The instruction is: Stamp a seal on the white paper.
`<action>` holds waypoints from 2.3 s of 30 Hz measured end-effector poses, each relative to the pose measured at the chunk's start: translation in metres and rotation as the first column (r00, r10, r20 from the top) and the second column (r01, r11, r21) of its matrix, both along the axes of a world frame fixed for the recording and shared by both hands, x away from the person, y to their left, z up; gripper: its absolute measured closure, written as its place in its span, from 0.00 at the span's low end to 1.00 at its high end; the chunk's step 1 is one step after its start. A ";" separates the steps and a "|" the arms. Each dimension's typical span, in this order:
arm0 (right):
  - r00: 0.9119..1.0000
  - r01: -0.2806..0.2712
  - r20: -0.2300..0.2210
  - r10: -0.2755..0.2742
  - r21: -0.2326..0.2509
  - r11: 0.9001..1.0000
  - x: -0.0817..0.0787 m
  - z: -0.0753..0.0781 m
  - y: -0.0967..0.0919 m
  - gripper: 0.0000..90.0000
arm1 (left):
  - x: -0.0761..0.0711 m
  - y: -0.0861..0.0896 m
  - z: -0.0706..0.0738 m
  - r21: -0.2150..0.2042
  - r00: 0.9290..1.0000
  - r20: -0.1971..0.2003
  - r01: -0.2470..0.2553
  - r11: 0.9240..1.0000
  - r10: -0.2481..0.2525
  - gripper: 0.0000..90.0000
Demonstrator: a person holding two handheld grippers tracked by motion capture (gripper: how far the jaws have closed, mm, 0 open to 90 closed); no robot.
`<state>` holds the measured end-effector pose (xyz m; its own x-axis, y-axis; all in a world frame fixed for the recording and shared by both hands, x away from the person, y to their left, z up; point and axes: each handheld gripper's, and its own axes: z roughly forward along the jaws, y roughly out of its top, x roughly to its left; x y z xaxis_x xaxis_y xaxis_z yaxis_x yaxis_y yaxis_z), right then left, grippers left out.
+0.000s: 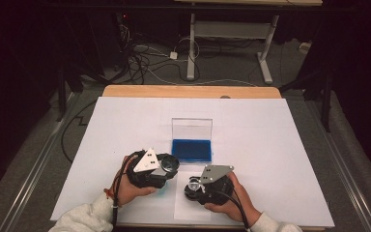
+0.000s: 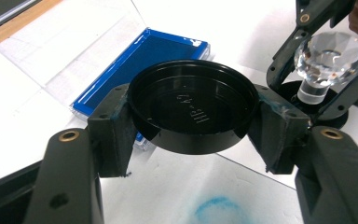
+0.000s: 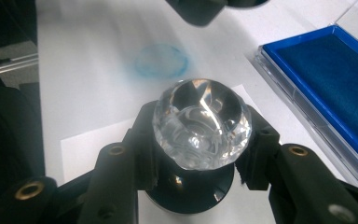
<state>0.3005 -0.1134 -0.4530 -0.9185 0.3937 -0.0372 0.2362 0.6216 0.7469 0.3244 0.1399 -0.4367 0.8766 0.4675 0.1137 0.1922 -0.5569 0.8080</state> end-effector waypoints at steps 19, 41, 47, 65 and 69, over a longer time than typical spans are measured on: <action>1.000 0.000 -0.005 0.000 -0.035 0.999 0.002 -0.006 0.003 0.64 | -0.001 0.002 0.002 -0.012 1.000 0.002 -0.002 1.000 0.002 0.41; 0.999 -0.004 -0.047 0.002 -0.043 0.999 0.002 -0.009 0.001 0.66 | -0.002 0.005 0.004 -0.027 1.000 -0.002 -0.003 1.000 0.003 0.41; 0.999 -0.003 -0.050 0.001 -0.047 0.999 0.002 -0.008 0.001 0.66 | -0.002 0.005 0.005 -0.029 1.000 -0.001 -0.003 1.000 0.003 0.41; 0.999 -0.001 -0.052 -0.002 -0.063 0.998 0.001 -0.007 0.002 0.66 | -0.002 0.006 0.005 -0.032 1.000 -0.004 -0.003 0.999 0.003 0.41; 0.999 -0.002 -0.052 -0.002 -0.063 0.998 0.001 -0.007 0.002 0.66 | -0.002 0.006 0.005 -0.032 1.000 -0.006 -0.003 0.999 0.002 0.41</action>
